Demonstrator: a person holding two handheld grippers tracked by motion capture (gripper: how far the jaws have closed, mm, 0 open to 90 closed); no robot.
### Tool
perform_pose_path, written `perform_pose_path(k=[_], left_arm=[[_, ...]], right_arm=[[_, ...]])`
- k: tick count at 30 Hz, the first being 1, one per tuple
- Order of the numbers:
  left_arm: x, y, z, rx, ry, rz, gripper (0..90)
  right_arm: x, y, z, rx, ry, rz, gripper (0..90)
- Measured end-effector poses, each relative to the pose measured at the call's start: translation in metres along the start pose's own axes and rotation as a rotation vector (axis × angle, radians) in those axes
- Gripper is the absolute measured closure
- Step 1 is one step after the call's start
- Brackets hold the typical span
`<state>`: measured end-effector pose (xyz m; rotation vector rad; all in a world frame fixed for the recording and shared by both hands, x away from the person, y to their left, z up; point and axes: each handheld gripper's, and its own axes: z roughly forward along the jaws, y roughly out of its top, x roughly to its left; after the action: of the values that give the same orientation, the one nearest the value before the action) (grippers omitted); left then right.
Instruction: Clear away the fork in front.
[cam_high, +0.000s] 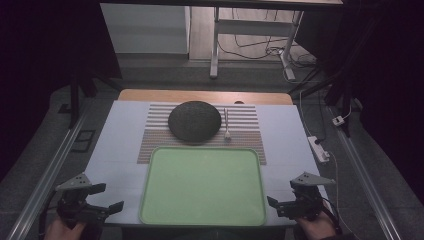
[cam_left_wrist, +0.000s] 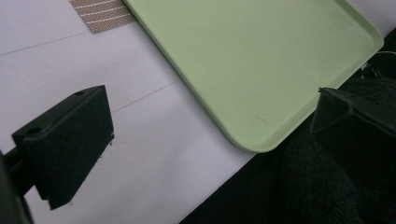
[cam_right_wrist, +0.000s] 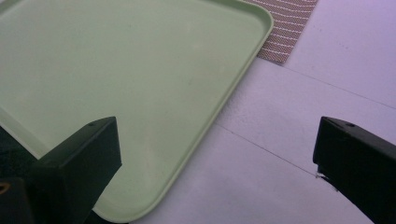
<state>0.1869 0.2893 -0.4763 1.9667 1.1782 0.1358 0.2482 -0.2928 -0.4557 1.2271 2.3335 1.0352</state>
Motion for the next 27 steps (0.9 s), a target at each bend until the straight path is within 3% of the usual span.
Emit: perform_pose_path(k=[27], left_arm=[[-0.0011, 0.0004, 0.0009, 0.009, 0.002, 0.012, 0.0]], right_arm=[[0.0042, 0.001, 0.0016, 0.016, -0.005, -0.042, 0.8]])
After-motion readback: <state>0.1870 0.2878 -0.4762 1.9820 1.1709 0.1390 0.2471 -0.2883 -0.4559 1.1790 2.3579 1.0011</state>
